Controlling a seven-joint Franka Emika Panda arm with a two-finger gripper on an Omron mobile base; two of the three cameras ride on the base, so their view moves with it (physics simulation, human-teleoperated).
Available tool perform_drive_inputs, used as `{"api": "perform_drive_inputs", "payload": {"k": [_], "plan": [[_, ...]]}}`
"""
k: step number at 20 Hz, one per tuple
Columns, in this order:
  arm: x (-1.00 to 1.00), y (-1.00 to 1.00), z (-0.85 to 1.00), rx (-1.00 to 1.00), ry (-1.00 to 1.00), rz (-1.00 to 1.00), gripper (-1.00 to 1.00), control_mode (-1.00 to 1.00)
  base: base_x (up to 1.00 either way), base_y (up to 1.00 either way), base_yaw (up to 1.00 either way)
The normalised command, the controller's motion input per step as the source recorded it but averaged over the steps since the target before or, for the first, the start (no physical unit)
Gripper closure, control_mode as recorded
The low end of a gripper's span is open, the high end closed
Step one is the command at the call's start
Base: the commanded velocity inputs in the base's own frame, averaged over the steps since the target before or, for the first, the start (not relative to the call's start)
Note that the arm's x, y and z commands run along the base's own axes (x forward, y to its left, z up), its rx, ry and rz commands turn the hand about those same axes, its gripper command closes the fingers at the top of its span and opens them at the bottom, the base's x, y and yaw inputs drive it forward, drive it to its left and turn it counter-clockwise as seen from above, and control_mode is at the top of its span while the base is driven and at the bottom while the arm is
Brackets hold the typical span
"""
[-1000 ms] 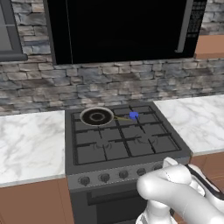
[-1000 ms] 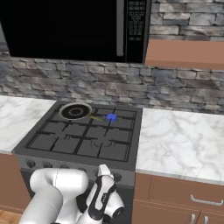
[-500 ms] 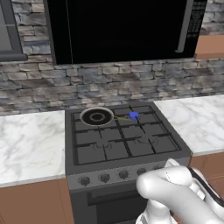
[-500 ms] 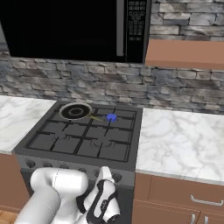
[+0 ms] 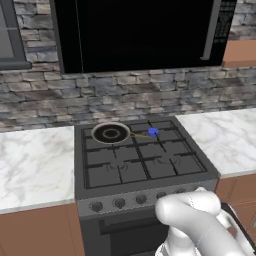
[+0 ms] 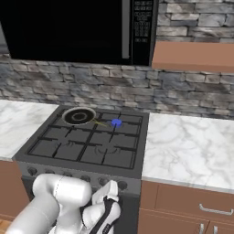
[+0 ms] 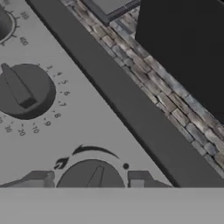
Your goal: Turn off the rear right burner of the stove.
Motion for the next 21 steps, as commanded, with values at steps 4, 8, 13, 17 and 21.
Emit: {"api": "perform_drive_inputs", "payload": {"k": [4, 8, 13, 17, 21], "plan": [[-0.22, -0.05, -0.06, 0.43, 0.06, -0.26, 1.0, -1.0, 0.0, 0.0, 0.0], [0.0, -0.06, 0.0, 0.44, 0.09, -0.24, 1.0, -1.0, 0.0, 0.0, 0.0], [0.01, 0.0, 0.12, 0.42, 0.21, -0.23, 1.0, -1.0, 0.0, 0.0, 0.0], [0.0, 0.0, 0.07, 0.43, 0.31, -0.21, 1.0, -1.0, 0.0, 0.0, 0.0], [0.0, 0.0, 0.1, 0.44, 0.34, -0.2, 1.0, -1.0, 0.0, 0.0, 0.0]]}}
